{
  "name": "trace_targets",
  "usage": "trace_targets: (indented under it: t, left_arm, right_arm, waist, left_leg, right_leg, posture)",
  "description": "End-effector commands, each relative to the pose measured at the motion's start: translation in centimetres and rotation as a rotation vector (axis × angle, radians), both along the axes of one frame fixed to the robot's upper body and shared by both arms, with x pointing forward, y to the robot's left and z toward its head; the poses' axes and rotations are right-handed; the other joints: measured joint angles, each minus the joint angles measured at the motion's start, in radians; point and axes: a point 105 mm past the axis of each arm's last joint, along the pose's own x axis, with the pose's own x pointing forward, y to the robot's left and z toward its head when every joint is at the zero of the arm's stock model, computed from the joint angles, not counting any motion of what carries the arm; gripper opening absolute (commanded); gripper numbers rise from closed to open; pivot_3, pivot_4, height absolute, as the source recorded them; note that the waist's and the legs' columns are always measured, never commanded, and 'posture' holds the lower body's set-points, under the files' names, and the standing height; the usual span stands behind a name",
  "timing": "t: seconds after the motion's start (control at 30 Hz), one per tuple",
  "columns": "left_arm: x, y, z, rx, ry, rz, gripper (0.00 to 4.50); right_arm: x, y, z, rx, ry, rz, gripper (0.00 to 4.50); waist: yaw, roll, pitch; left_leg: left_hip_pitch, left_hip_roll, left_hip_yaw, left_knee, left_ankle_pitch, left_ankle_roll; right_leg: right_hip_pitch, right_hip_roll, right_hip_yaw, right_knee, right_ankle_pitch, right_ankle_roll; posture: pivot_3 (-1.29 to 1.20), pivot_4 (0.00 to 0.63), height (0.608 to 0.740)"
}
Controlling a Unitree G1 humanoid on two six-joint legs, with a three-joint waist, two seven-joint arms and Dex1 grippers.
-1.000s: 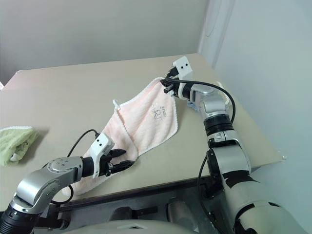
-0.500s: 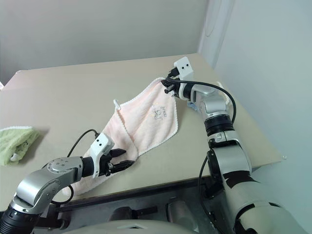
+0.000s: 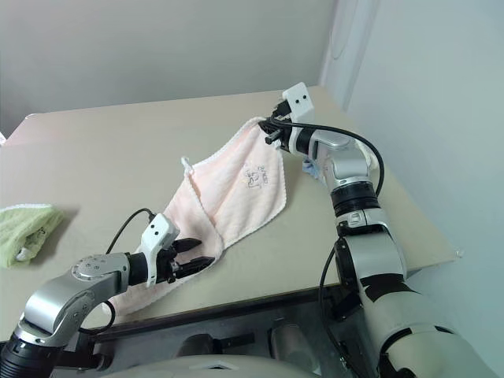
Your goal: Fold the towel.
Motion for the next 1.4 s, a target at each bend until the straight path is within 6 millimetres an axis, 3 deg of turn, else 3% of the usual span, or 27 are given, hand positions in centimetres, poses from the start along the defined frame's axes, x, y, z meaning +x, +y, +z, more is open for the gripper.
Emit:
trace_targets:
  t: [0.03, 0.23, 0.43, 0.8, 1.03, 1.4]
  left_arm:
    - [0.5, 0.5, 0.7, 0.013, -0.057, 0.003, 3.36]
    - [0.6, 0.3, 0.6, 0.008, -0.068, 0.001, 3.36]
    - [1.2, -0.1, 0.6, 0.001, -0.100, 0.020, 3.36]
    - [2.1, -1.5, 2.1, -0.058, -0.143, 0.028, 3.36]
    - [2.3, -1.9, 0.9, -0.012, -0.105, 0.028, 3.36]
    - [2.8, -2.7, 1.0, -0.025, -0.105, 0.028, 3.36]
  right_arm:
    - [-0.5, 0.6, 4.8, 0.049, -0.129, 0.033, 0.05]
    - [-1.3, 1.2, 6.8, 0.053, -0.183, 0.069, 0.05]
    - [-2.0, 1.7, 7.5, 0.046, -0.208, 0.098, 0.05]
    - [-2.4, 2.2, 7.4, 0.037, -0.213, 0.120, 0.05]
    - [-2.8, 2.4, 8.0, 0.030, -0.231, 0.135, 0.05]
    - [-3.2, 2.9, 8.6, 0.043, -0.243, 0.152, 0.05]
  waist:
    - [0.000, 0.000, 0.000]
    - [0.001, 0.000, 0.000]
    - [0.002, 0.000, 0.000]
    - [0.003, 0.000, 0.000]
    - [0.002, 0.000, 0.000]
    - [0.002, 0.000, 0.000]
  left_leg:
    - [0.000, 0.000, 0.000, 0.000, 0.000, 0.000]
    - [0.000, 0.000, 0.000, 0.000, 0.000, 0.000]
    - [0.000, 0.000, 0.000, 0.000, 0.000, 0.000]
    - [0.000, 0.000, 0.000, 0.000, 0.000, 0.000]
    - [0.000, 0.000, 0.000, 0.000, 0.000, 0.000]
    - [0.000, 0.000, 0.000, 0.000, 0.000, 0.000]
  right_leg:
    - [0.000, 0.000, 0.000, 0.000, 0.000, 0.000]
    - [0.000, 0.000, 0.000, 0.000, 0.000, 0.000]
    - [0.000, 0.000, 0.000, 0.000, 0.000, 0.000]
    - [0.000, 0.000, 0.000, 0.000, 0.000, 0.000]
    - [0.000, 0.000, 0.000, 0.000, 0.000, 0.000]
    - [0.000, 0.000, 0.000, 0.000, 0.000, 0.000]
  posture:
    - [0.00, 0.000, 0.740]
    - [0.00, 0.000, 0.740]
    - [0.00, 0.000, 0.740]
    - [0.00, 0.000, 0.740]
    - [0.00, 0.000, 0.740]
    - [0.00, 0.000, 0.740]
